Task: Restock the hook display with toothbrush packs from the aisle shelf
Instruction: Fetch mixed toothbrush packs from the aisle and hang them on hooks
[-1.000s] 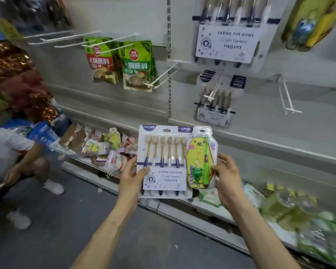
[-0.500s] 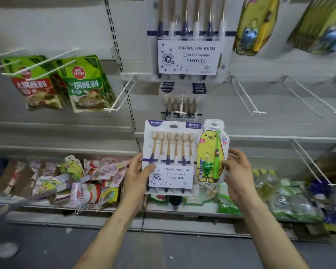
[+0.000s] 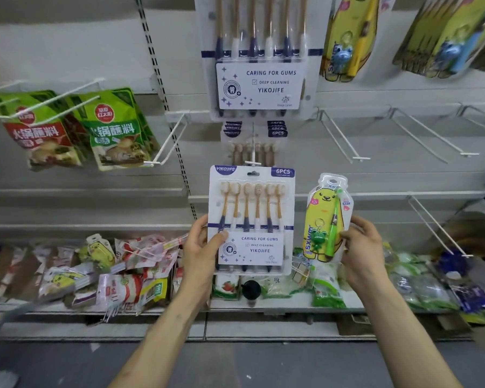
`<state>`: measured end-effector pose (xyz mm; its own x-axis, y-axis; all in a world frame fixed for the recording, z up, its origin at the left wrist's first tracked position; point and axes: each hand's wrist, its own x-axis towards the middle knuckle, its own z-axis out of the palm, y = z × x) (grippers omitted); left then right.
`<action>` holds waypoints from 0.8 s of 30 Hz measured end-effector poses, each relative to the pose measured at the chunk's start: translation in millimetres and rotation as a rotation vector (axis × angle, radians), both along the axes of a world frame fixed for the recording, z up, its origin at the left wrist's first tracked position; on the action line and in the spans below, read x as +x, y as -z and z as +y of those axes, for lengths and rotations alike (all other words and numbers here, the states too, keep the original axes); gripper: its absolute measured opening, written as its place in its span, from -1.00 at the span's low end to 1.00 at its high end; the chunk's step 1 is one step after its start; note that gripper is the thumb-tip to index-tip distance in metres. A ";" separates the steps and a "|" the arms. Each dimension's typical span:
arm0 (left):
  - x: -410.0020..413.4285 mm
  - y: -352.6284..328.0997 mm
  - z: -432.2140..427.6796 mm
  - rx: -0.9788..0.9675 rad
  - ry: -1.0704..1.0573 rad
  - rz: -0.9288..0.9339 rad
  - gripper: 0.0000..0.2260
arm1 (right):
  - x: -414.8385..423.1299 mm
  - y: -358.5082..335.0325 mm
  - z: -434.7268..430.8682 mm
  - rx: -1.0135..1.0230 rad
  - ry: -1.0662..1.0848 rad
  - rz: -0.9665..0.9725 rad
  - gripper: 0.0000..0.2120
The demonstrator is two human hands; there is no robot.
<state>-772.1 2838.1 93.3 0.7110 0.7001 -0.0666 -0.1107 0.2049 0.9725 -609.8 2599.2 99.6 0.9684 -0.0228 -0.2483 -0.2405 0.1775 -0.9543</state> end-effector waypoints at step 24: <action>29.5 4.8 2.3 0.057 -0.045 -0.008 -0.63 | 11.3 -2.2 -7.8 -0.131 -0.170 -0.006 -0.60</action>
<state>-742.7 2840.4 88.6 0.6787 0.7341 -0.0202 -0.1263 0.1438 0.9815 -598.5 2591.3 101.8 0.9624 0.1095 -0.2486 -0.2511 0.0093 -0.9679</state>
